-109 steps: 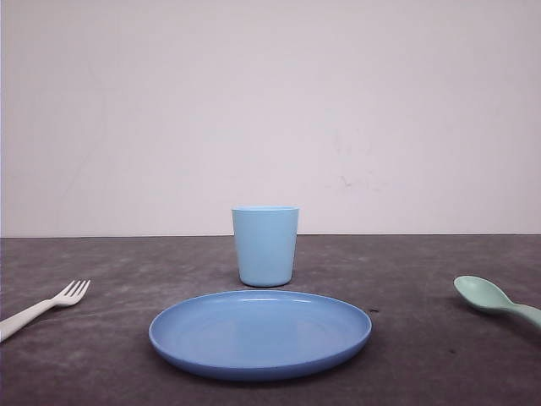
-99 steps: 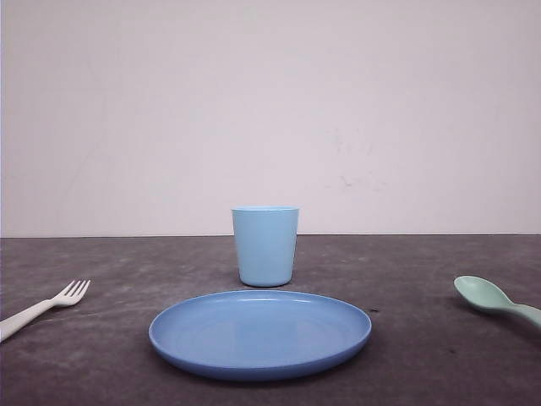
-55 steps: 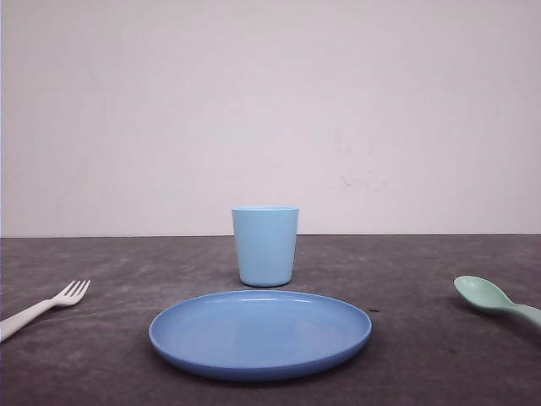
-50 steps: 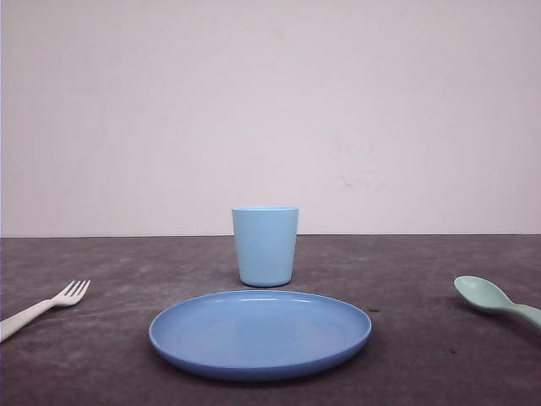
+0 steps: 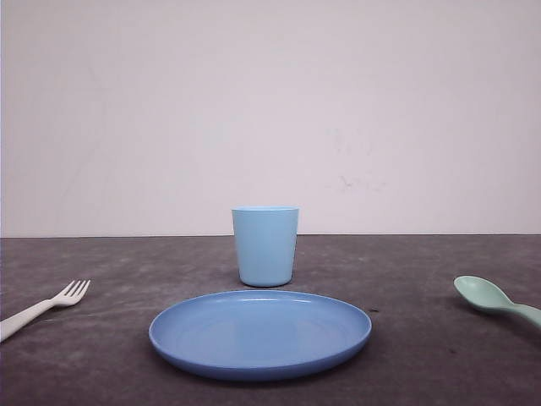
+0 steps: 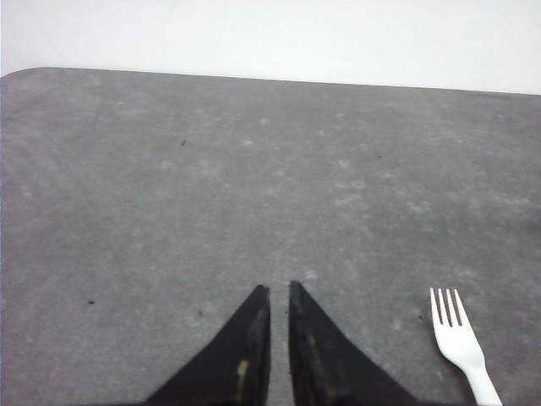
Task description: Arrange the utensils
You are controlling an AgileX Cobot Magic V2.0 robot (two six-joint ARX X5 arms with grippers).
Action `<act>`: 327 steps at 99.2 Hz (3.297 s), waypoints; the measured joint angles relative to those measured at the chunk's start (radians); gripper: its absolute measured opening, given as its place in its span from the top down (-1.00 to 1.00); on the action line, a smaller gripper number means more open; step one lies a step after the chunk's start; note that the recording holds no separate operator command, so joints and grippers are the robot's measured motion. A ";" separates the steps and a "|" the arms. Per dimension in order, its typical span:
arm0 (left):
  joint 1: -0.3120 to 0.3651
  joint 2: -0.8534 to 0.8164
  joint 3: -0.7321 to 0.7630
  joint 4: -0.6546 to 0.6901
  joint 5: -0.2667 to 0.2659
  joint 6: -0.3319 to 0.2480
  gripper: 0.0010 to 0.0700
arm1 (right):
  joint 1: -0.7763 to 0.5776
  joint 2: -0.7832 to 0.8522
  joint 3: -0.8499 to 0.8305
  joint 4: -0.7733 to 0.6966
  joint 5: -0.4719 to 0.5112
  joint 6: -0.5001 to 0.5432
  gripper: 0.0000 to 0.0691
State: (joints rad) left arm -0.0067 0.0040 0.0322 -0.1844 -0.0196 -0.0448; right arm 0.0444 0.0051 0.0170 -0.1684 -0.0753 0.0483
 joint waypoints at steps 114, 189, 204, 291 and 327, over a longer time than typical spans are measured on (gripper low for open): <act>0.000 0.000 0.000 0.002 0.000 -0.029 0.99 | 0.000 0.000 0.000 0.004 -0.004 0.074 0.94; 0.000 0.246 0.524 -0.055 0.177 -0.177 0.99 | 0.000 0.360 0.668 -0.316 -0.090 0.221 0.97; 0.000 0.430 0.677 -0.194 0.203 -0.136 0.99 | 0.000 0.518 0.780 -0.416 -0.099 0.157 0.97; -0.060 0.878 0.772 -0.377 0.149 -0.033 0.98 | 0.036 0.955 0.812 -0.531 -0.023 0.056 0.91; -0.060 0.878 0.772 -0.384 0.149 -0.029 -0.43 | 0.036 0.955 0.812 -0.540 -0.022 0.052 -0.85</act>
State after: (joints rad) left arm -0.0662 0.8822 0.8040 -0.5682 0.1295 -0.0738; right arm 0.0803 0.9600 0.8288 -0.7082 -0.0975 0.1005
